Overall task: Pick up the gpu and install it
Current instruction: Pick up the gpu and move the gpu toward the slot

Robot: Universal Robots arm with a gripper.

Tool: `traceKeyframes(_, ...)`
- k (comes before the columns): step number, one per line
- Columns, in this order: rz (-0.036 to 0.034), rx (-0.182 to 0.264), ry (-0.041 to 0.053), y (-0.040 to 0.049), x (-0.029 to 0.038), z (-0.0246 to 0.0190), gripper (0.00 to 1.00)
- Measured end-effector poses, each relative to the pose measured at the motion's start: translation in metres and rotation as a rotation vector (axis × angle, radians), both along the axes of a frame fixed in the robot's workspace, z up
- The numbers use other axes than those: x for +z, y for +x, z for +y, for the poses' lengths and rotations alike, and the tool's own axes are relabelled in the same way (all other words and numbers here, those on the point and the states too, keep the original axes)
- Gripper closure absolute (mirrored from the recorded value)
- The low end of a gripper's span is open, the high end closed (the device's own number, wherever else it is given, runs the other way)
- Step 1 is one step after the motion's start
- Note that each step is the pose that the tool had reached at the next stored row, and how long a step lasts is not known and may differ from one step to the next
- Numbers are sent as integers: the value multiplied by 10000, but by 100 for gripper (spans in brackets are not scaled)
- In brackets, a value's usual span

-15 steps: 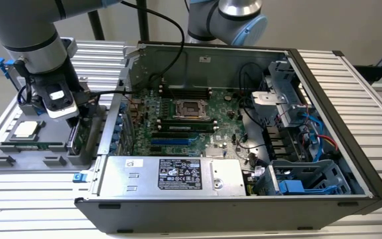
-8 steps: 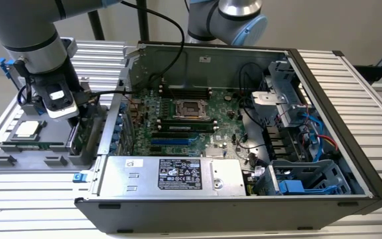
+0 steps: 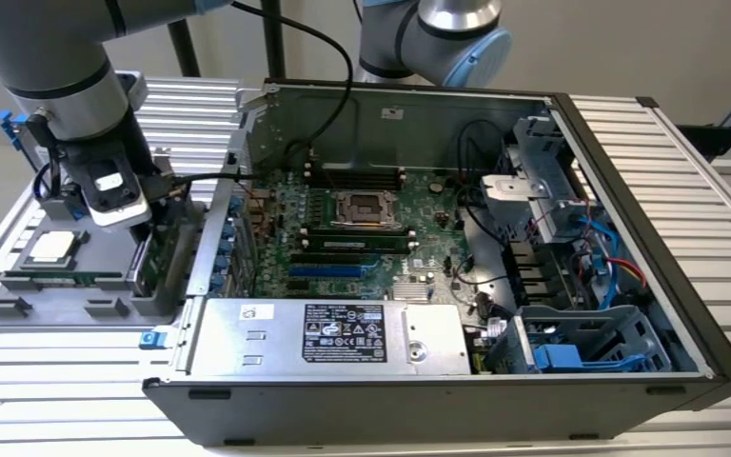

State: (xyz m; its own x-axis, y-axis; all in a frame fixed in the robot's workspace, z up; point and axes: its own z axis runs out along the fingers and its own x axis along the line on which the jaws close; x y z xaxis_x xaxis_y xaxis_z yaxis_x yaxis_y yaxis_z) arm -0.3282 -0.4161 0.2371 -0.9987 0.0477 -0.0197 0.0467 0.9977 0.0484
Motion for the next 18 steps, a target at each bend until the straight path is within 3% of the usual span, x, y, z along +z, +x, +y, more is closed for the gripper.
traceKeyframes(18,-1,0,1,0,96,0,100)
